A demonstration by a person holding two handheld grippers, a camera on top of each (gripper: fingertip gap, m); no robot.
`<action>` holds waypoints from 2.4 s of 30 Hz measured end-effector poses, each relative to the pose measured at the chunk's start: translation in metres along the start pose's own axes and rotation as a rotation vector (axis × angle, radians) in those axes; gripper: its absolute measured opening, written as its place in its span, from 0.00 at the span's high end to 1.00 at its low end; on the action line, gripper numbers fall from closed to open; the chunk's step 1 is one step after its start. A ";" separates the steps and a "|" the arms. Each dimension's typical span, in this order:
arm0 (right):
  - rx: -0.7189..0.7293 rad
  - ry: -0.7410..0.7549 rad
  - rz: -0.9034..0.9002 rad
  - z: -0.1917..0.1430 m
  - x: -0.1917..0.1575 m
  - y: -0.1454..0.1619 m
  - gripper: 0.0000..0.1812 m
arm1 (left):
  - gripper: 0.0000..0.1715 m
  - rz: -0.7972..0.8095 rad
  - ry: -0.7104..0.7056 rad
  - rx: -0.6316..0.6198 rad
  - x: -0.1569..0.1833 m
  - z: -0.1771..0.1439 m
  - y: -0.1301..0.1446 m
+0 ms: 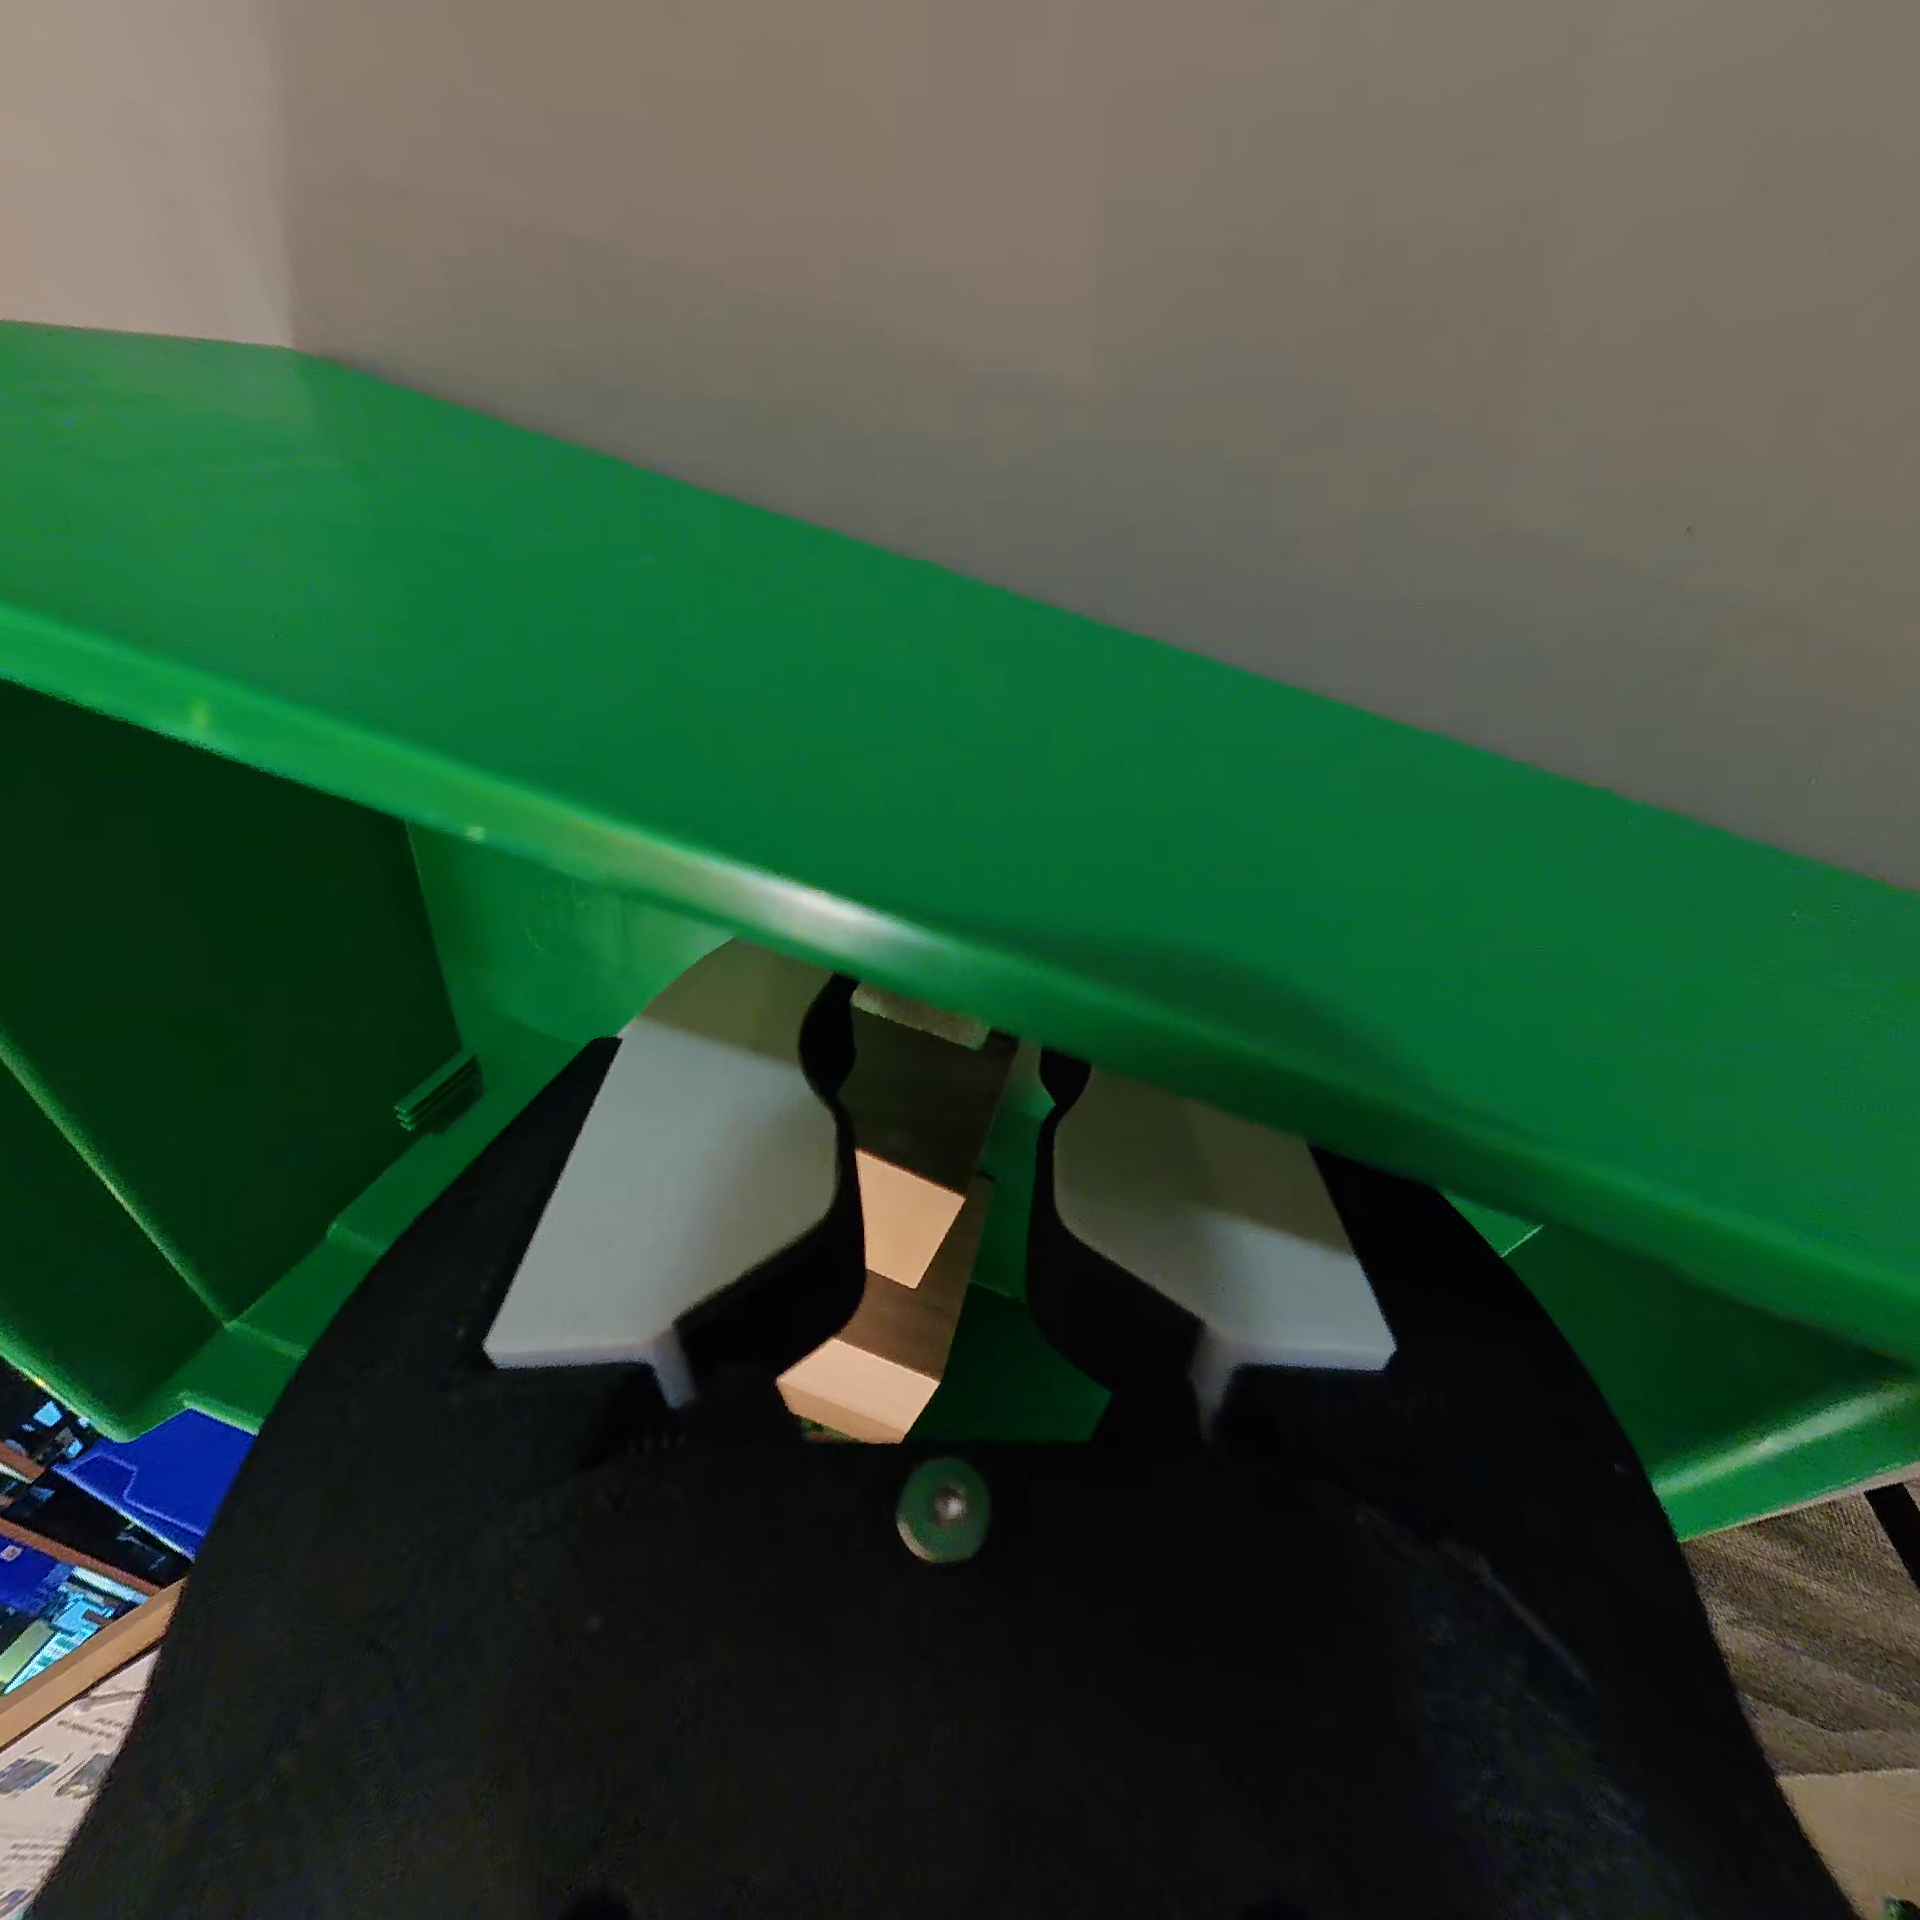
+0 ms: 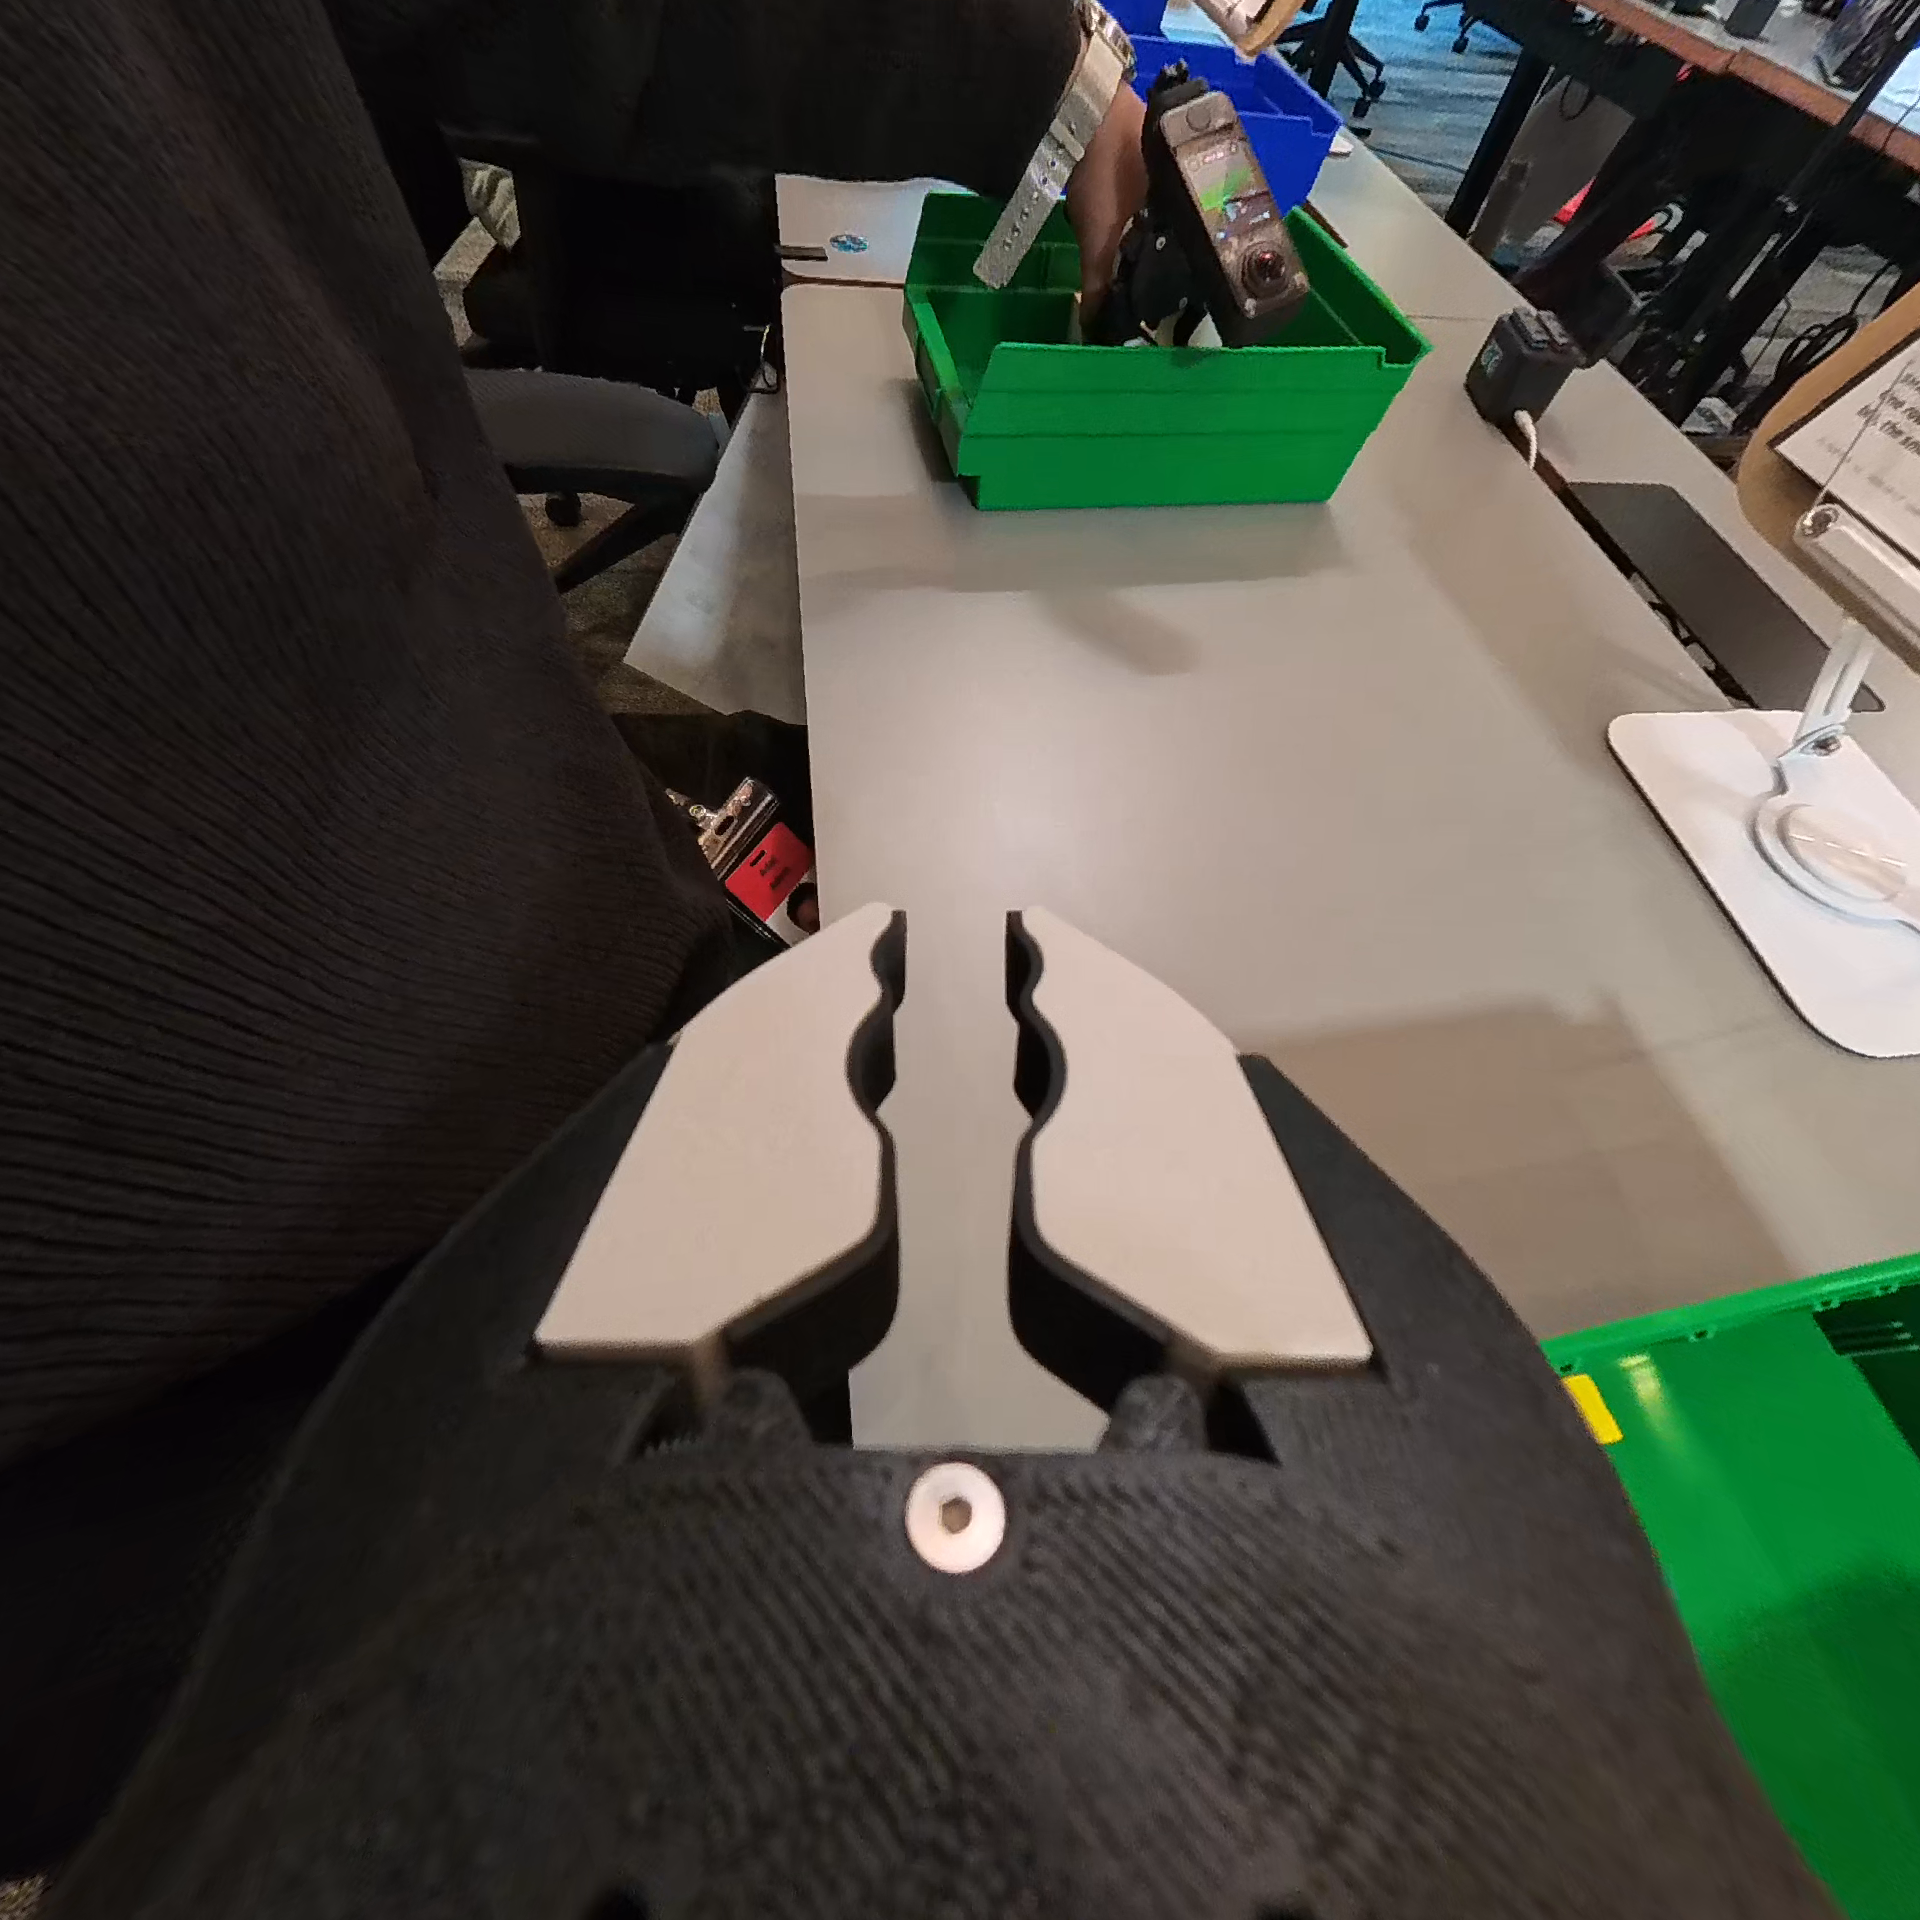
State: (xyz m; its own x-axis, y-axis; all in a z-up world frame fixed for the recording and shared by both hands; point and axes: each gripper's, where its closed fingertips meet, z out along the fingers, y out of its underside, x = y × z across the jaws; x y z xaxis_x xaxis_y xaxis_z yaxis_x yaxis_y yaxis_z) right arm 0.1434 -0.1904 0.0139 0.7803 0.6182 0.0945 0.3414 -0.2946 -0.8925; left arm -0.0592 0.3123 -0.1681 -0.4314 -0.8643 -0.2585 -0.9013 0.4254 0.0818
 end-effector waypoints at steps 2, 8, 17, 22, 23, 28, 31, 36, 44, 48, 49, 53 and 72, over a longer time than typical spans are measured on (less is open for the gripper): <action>-0.002 0.002 -0.003 0.000 0.000 0.000 0.90 | 0.80 0.001 -0.001 0.001 0.000 0.000 0.000; 0.014 0.027 0.006 0.002 0.003 -0.007 0.91 | 0.80 0.009 -0.012 -0.001 -0.002 0.000 0.000; 0.042 0.026 -0.005 0.000 -0.001 -0.018 0.92 | 0.83 0.024 -0.067 -0.006 -0.012 -0.006 0.000; 0.051 0.029 -0.009 0.000 -0.001 -0.022 0.92 | 0.83 0.002 -0.160 0.071 -0.028 -0.031 -0.007; 0.053 0.029 -0.010 0.000 -0.001 -0.022 0.92 | 0.83 -0.001 -0.192 0.090 -0.032 -0.040 -0.009; 0.095 0.022 -0.006 0.007 0.001 -0.030 0.93 | 0.83 0.008 -0.399 0.163 -0.052 -0.106 -0.027; 0.165 0.026 0.019 0.019 0.007 -0.042 0.93 | 0.83 0.034 -0.518 0.252 -0.051 -0.160 -0.061; 0.401 -0.016 0.105 0.048 0.013 -0.079 0.93 | 0.83 0.117 -0.621 0.450 -0.009 -0.228 -0.145; 0.633 -0.115 0.411 0.096 0.019 -0.079 0.85 | 0.83 0.068 -0.434 0.830 0.102 -0.241 -0.256; 0.611 -0.013 0.434 0.109 0.033 -0.053 0.81 | 0.83 -0.122 -0.221 1.030 0.148 -0.215 -0.273; 0.593 0.013 0.431 0.112 0.036 -0.046 0.81 | 0.83 -0.192 -0.149 1.089 0.159 -0.209 -0.274; 0.545 0.034 0.448 0.126 0.040 -0.023 0.80 | 0.83 -0.323 0.240 1.289 0.205 -0.198 -0.278; 0.402 -0.085 0.468 0.159 0.025 0.003 0.81 | 0.84 -0.393 0.754 1.449 0.232 -0.204 -0.276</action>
State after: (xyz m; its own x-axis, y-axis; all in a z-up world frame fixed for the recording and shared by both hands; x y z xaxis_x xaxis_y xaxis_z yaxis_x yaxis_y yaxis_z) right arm 0.0807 -0.0595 -0.0567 0.7493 0.5510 -0.3673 -0.2634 -0.2609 -0.9287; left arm 0.0814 -0.0603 -0.0538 -0.5124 -0.7147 0.4760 -0.3594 -0.3249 -0.8748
